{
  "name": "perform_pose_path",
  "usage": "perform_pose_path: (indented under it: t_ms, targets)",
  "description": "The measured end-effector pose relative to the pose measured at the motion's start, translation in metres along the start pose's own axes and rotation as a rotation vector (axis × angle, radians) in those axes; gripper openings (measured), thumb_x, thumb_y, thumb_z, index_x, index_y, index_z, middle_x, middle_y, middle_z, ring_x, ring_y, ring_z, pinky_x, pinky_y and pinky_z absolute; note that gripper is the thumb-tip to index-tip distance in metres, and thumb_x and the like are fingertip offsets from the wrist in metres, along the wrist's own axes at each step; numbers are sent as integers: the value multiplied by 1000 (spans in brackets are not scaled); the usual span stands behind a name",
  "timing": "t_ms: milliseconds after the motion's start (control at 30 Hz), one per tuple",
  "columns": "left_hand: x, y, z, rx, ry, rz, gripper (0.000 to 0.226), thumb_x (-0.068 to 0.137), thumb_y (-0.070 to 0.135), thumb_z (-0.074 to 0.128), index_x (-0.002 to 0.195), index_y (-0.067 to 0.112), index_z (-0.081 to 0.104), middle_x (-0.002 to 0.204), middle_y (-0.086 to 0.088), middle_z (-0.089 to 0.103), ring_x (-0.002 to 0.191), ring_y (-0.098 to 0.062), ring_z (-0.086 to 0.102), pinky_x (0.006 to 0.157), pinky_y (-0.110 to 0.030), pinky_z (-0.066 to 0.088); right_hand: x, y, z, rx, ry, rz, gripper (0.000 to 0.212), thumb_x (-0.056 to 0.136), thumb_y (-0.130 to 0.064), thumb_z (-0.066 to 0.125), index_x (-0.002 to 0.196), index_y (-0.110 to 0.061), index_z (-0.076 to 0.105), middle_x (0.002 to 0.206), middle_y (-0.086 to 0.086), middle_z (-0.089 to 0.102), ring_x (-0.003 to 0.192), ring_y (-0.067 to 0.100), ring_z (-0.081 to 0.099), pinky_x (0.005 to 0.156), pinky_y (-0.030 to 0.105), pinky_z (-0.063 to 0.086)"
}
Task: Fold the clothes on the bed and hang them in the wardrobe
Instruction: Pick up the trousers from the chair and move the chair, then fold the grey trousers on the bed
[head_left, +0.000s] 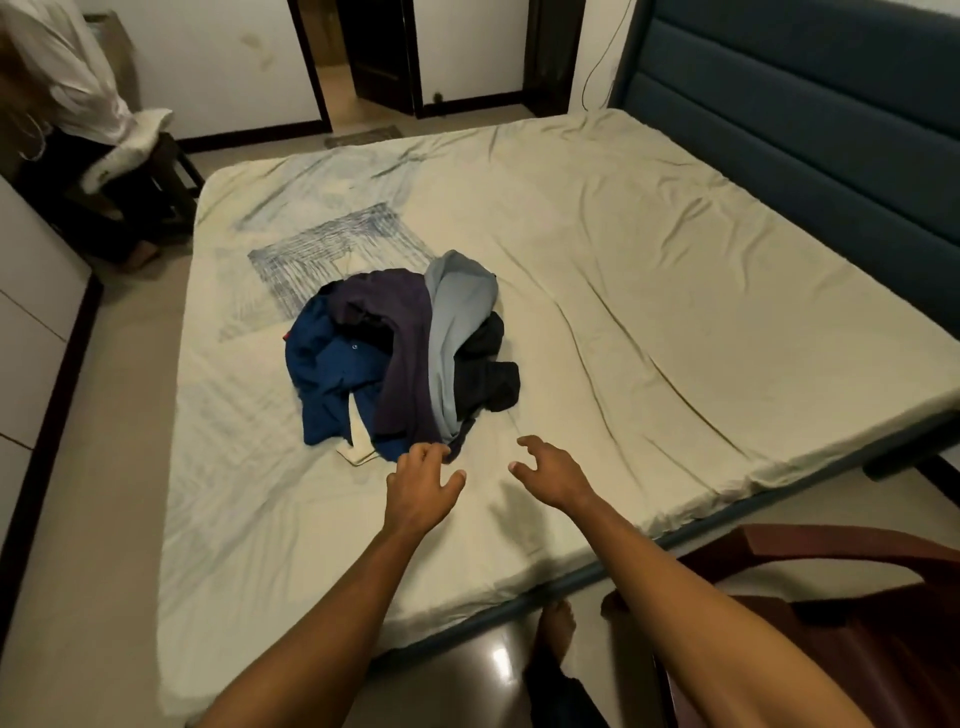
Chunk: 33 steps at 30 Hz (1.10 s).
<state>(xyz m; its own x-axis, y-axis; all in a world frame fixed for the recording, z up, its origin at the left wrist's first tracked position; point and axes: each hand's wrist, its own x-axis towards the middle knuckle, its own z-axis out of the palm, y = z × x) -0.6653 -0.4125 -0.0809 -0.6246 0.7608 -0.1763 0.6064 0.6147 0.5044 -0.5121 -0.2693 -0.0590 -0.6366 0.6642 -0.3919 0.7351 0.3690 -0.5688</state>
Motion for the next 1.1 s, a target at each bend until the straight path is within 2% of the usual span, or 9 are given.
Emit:
perform_pose_path:
  t_ms: [167,300,567,767,967,1033,1100]
  targets:
    - [69,26,-3,-44,37,22,43,95,41,58,133,19,55,137,-2,52,126,-25,46,98,-43,41,67,-5,-35,63,31,-13,54,100,-36,54,149,-17,39,145,8,53,132,27,50,102,34,39]
    - [146,53,8,-65,46,-3,46,97,43,55,137,20,51,141,-2,50,131,-23,43,105,-44,39,142,2,-75,125,36,-25,52,101,-33,52,149,-16,39,143,10,55,130,27,53,100,32,40]
    - [283,88,25,-33,75,-74,45,98,39,54,137,16,52,139,-5,55,128,-25,49,105,-42,41,287,12,-138,203,20,26,49,102,-33,49,146,-14,42,141,16,56,129,32,52,102,34,40]
    - [364,94,26,111,114,-69,49,98,43,55,138,15,50,138,-6,53,128,-29,46,102,-48,39,354,10,-141,292,17,55,44,103,-33,48,143,-14,45,137,15,59,128,31,53,104,37,40]
    - [439,76,38,365,88,-188,73,84,65,61,136,17,43,137,-8,47,128,-30,43,95,-50,41,392,12,-128,331,-18,100,46,104,-35,45,146,-16,44,138,13,58,128,28,52,102,32,39]
    - [456,68,45,400,38,-270,72,82,61,65,135,16,43,135,-9,46,125,-30,44,94,-51,42,404,12,-125,347,-21,113,46,104,-35,45,146,-15,44,139,13,58,129,28,52,102,31,39]
    - [464,57,53,402,11,-326,53,88,44,63,129,16,47,132,-10,45,121,-31,44,93,-49,42,411,13,-123,364,-22,122,46,105,-35,45,146,-16,44,139,12,57,129,27,52,103,32,39]
